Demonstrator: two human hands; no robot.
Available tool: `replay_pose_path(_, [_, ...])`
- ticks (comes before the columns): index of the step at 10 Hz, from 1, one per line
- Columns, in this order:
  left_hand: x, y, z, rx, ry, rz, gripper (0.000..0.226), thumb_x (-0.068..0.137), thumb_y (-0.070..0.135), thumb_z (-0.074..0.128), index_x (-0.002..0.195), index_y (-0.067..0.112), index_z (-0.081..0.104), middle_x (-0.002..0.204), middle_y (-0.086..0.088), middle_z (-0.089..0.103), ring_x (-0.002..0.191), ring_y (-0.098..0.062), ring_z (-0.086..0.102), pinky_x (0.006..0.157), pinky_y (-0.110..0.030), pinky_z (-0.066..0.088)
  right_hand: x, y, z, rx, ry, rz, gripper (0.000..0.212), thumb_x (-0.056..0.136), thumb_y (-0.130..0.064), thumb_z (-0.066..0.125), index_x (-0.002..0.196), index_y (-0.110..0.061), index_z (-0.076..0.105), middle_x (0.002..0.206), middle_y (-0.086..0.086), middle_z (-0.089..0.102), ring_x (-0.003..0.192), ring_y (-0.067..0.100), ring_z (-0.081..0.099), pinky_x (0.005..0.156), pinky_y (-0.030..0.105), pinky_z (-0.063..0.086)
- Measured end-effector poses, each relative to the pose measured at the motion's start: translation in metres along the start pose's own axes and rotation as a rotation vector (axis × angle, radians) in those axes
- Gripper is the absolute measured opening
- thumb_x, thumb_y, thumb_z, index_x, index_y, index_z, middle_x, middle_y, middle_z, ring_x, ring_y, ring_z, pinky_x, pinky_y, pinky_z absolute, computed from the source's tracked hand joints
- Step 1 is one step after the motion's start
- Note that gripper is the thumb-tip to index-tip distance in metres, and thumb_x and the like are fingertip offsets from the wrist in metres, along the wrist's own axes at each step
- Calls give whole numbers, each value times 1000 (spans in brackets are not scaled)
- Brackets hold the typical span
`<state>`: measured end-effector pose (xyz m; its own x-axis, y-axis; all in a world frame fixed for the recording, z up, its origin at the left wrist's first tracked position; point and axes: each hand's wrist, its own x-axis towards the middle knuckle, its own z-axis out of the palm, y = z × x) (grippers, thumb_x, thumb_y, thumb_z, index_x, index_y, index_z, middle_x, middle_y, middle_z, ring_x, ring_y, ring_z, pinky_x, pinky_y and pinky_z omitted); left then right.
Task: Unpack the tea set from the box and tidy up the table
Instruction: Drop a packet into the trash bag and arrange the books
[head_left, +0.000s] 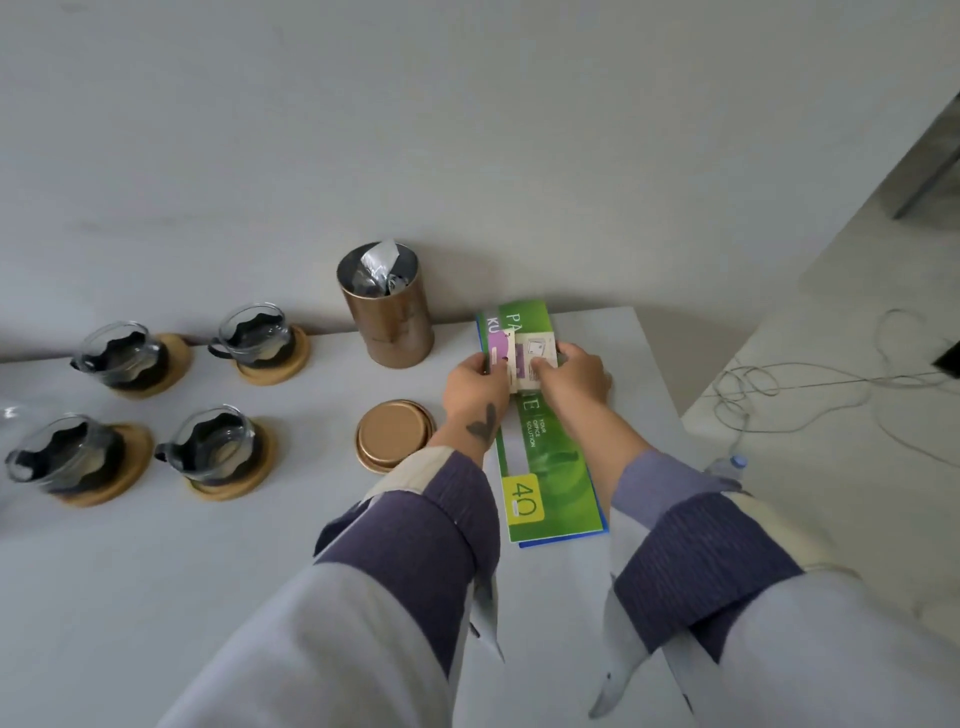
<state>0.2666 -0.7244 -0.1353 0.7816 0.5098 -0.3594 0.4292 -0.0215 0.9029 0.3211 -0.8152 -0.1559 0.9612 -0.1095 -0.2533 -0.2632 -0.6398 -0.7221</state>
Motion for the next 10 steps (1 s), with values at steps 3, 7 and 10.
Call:
replay_pose_path(3, [26,5,15,-68,21,-15,24,87,23,49,97,22,71,90,2,74,87,-22,70,85,-41,56,31,-7,11,-147,87,-45,40,90,-42,55,123,-21,61,125,13,50,119,34,46,99,38,42])
replay_pose_path(7, [36,24,17,-193,-28,-90,28,89,20,52,116,18,60,107,-3,66,100,-22,60,94,-34,46,66,-29,26,-149,67,52,40,84,-45,58,111,-18,68,113,9,66,106,31,60,87,36,50])
replay_pose_path(10, [-5,48,-5,134,-73,14,41,96,16,42,136,10,45,135,-10,52,122,-28,49,99,-31,38,37,-32,3,-265,-84,-12,49,91,-51,48,125,-16,54,129,14,54,120,36,49,86,37,41])
